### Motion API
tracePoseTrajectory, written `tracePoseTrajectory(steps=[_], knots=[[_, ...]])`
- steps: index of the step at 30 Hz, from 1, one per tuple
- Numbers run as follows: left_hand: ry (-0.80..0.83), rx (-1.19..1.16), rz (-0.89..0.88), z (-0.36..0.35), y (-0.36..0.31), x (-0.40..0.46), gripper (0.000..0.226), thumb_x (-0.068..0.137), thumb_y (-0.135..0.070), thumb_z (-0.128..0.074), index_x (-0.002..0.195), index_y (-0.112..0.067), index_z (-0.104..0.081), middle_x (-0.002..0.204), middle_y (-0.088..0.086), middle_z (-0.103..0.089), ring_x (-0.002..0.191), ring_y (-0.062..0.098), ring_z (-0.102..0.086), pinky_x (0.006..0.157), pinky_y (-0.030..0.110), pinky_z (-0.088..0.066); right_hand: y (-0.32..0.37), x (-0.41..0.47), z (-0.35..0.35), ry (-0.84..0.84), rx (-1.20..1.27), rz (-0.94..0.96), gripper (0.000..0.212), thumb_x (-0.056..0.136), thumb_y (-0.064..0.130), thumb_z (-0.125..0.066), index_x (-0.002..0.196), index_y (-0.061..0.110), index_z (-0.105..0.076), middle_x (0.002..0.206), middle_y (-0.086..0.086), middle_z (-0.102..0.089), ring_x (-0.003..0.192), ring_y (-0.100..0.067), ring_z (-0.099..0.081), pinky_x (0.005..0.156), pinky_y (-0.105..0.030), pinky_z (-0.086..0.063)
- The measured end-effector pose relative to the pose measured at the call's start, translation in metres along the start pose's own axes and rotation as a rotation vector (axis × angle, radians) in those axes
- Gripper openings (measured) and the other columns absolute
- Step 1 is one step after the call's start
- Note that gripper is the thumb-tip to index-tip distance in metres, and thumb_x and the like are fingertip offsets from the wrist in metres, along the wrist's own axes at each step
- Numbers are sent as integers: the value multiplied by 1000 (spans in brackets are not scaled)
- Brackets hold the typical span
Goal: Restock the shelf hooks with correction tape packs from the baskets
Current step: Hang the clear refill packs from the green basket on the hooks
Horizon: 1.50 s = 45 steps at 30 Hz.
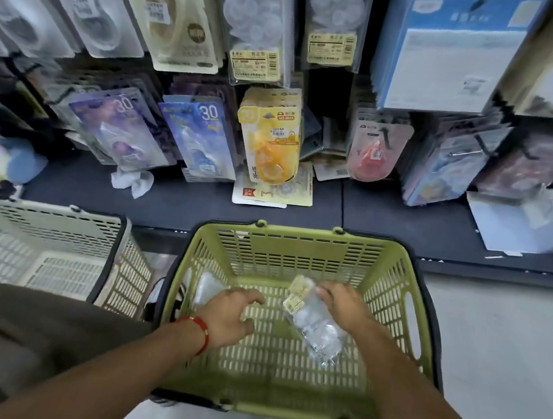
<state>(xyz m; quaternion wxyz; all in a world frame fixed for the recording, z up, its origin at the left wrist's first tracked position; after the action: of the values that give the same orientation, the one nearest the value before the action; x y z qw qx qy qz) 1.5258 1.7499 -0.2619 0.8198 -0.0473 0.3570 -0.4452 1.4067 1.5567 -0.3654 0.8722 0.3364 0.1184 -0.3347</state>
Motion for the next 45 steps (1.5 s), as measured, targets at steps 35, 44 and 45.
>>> tracePoseTrajectory(steps=[35,44,45], knots=[[-198,-732,383,-7,47,-9,60,102,-53,-56,154,-26,-42,149,7,-56,128,29,-57,108,44,-43,79,-36,21,468,342,134,27,68,43,-89,95,45,-82,114,34,-67,107,7,-56,100,-34,-45],[-103,-859,394,-25,64,-14,37,95,-19,-76,128,-17,-59,117,-2,-71,103,18,-69,89,35,-58,88,5,25,-79,-151,253,24,102,28,-66,126,24,-63,128,2,-64,115,-20,-64,95,-36,-52],[-135,-923,403,-24,70,-16,29,96,-18,-74,121,-19,-58,110,-7,-70,94,12,-67,80,27,-57,76,9,7,11,-367,269,33,103,15,-62,134,25,-60,144,-1,-59,129,-25,-59,104,-39,-49]])
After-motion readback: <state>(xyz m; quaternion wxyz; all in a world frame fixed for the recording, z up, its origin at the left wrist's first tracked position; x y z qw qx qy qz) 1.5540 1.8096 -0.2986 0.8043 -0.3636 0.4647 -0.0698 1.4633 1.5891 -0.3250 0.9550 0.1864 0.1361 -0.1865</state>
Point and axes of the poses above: each hand's wrist, its own x-axis towards the middle knuckle, its own z-axis out of the back of the hand, y = z × x, the point moved 9 cm from there along x, towards the middle knuckle
